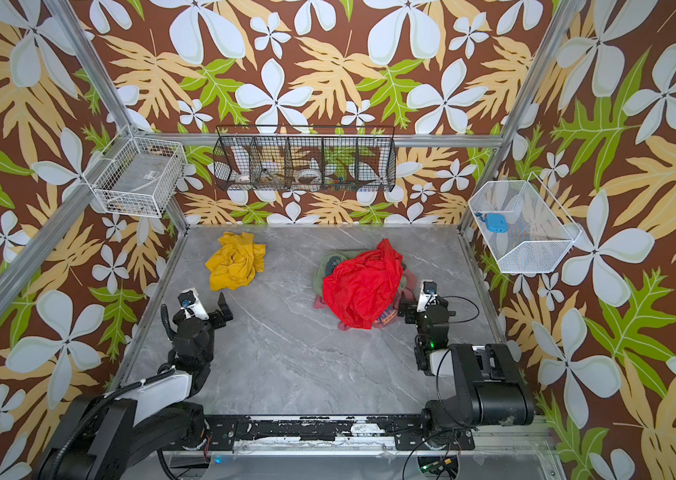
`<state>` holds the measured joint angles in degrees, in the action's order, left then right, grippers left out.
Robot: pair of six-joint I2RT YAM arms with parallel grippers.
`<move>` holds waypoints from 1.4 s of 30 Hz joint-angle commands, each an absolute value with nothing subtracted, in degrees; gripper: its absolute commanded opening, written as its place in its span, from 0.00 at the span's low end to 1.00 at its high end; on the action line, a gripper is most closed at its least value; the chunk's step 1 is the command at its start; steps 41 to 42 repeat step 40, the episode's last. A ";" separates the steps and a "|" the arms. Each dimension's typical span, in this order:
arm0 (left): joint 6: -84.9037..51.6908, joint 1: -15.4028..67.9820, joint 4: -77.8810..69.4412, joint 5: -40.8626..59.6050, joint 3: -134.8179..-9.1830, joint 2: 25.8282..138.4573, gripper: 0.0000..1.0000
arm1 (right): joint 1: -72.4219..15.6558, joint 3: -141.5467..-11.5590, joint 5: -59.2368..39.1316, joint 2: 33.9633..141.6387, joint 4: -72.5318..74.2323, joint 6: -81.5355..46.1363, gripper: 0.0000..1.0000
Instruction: Pick out a specific cloth from the pile
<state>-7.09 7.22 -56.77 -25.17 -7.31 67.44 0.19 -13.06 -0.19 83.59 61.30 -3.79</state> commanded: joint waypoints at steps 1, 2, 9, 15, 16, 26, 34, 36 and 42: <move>-6.43 5.74 -66.69 -22.12 -8.44 72.34 0.99 | -0.13 -13.45 1.41 83.85 63.63 -2.72 1.00; -6.13 5.51 -69.39 -20.74 -8.33 74.88 0.98 | -0.20 -13.46 1.41 83.85 63.63 -2.72 1.00; -4.55 4.66 -68.66 -14.12 -9.46 77.64 0.99 | -0.45 -13.54 1.93 83.94 63.45 -2.48 1.00; -4.13 4.66 -71.92 -14.59 -8.74 78.68 1.00 | -0.52 -13.54 1.96 83.94 63.45 -2.55 1.00; -4.29 4.66 -71.11 -14.67 -8.92 78.43 1.00 | -0.49 -13.54 2.02 83.89 63.46 -2.53 1.00; -4.21 4.68 -71.51 -14.52 -8.87 78.57 1.00 | -0.48 -13.55 1.96 83.94 63.45 -2.55 1.00; -4.15 4.66 -71.50 -14.52 -8.96 78.57 1.00 | -0.46 -13.58 1.97 83.94 63.45 -2.55 1.00; -4.20 4.66 -71.50 -14.57 -8.93 78.57 1.00 | -0.51 -13.55 2.01 83.94 63.45 -2.55 1.00; -4.15 4.66 -71.52 -14.55 -8.92 78.57 1.00 | -0.51 -13.60 2.01 83.94 63.41 -2.53 0.99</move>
